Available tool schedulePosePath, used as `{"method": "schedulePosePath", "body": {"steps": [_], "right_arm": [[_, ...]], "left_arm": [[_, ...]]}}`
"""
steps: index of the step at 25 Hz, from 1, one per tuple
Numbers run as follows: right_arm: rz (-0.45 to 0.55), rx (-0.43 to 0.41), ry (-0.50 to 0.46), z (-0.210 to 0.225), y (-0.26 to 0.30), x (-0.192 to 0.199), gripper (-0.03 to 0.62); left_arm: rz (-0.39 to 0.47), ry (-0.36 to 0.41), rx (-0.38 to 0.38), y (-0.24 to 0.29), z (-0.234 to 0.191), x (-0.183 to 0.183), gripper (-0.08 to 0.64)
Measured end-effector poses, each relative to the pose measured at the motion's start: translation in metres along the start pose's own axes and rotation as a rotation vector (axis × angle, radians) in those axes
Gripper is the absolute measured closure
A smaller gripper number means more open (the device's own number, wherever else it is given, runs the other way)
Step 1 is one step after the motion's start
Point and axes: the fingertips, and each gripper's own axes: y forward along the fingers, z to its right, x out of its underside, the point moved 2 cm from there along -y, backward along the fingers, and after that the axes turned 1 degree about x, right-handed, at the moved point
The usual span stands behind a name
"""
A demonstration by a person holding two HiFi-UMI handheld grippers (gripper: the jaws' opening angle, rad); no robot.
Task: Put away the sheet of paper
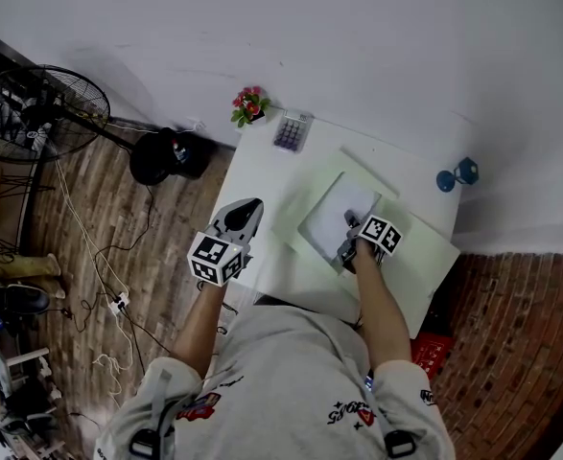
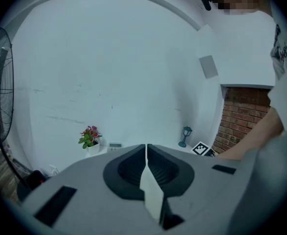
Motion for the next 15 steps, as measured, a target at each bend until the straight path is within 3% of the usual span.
{"method": "schedulePosePath", "body": {"steps": [3, 10, 15], "right_arm": [[0.023, -0.018, 0.008, -0.002, -0.002, -0.008, 0.587], [0.0, -0.023, -0.104, -0.006, -0.01, -0.004, 0.517], [-0.019, 0.001, -0.154, -0.001, -0.024, 0.003, 0.5]], "left_arm": [[0.002, 0.0, 0.003, 0.001, 0.001, -0.001, 0.535], [0.004, -0.001, 0.024, 0.008, 0.01, 0.001, 0.535], [0.008, 0.002, 0.056, 0.017, 0.021, -0.001, 0.535]]}}
